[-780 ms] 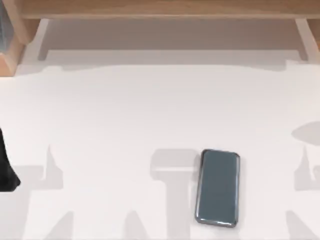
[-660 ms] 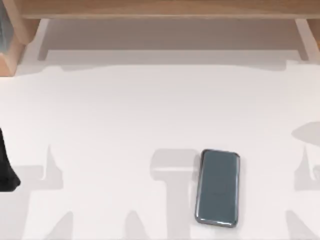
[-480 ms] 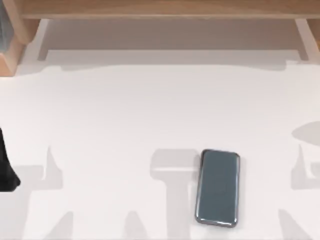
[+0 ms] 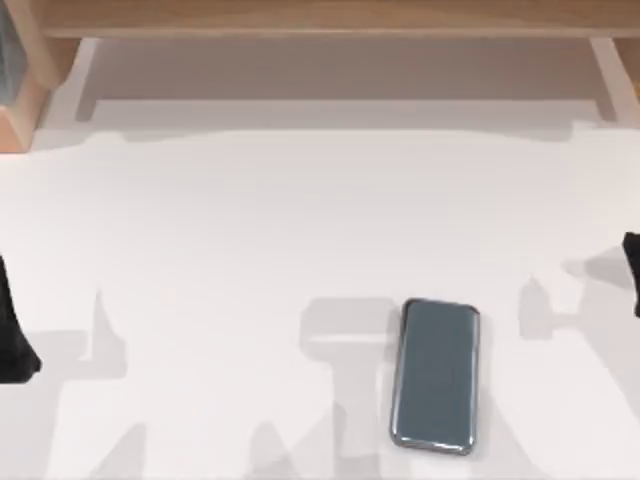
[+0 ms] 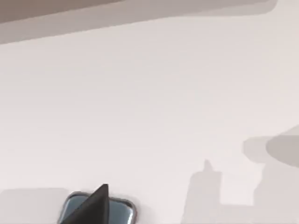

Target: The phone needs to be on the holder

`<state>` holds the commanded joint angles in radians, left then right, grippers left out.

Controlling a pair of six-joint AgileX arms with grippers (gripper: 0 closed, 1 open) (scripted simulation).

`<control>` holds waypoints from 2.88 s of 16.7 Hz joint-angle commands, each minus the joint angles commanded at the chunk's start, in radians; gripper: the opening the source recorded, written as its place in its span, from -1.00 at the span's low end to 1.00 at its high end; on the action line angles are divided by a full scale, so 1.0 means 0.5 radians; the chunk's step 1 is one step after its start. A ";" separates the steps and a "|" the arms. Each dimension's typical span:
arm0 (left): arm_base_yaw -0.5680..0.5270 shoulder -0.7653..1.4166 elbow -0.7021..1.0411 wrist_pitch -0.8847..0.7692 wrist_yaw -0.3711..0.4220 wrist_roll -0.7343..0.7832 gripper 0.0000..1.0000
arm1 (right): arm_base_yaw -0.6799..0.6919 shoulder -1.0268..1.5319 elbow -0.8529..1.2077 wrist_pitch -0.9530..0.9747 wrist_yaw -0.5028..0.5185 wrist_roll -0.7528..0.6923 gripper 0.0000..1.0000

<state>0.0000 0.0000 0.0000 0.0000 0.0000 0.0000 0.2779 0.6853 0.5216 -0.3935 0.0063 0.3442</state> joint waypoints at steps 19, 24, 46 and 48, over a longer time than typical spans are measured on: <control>0.000 0.000 0.000 0.000 0.000 0.000 1.00 | 0.857 2.386 1.627 -1.224 0.028 1.072 1.00; 0.000 0.000 0.000 0.000 0.000 0.000 1.00 | 0.850 2.425 1.573 -1.141 0.028 1.067 1.00; 0.000 0.000 0.000 0.000 0.000 0.000 1.00 | 0.851 2.663 1.317 -0.638 0.029 1.070 -0.66; 0.000 0.000 0.000 0.000 0.000 0.000 1.00 | 0.851 2.663 1.317 -0.638 0.029 1.070 -0.96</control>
<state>0.0000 0.0000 0.0000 0.0000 0.0000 0.0000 0.7033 2.0167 1.1802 -0.7126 0.0209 0.8794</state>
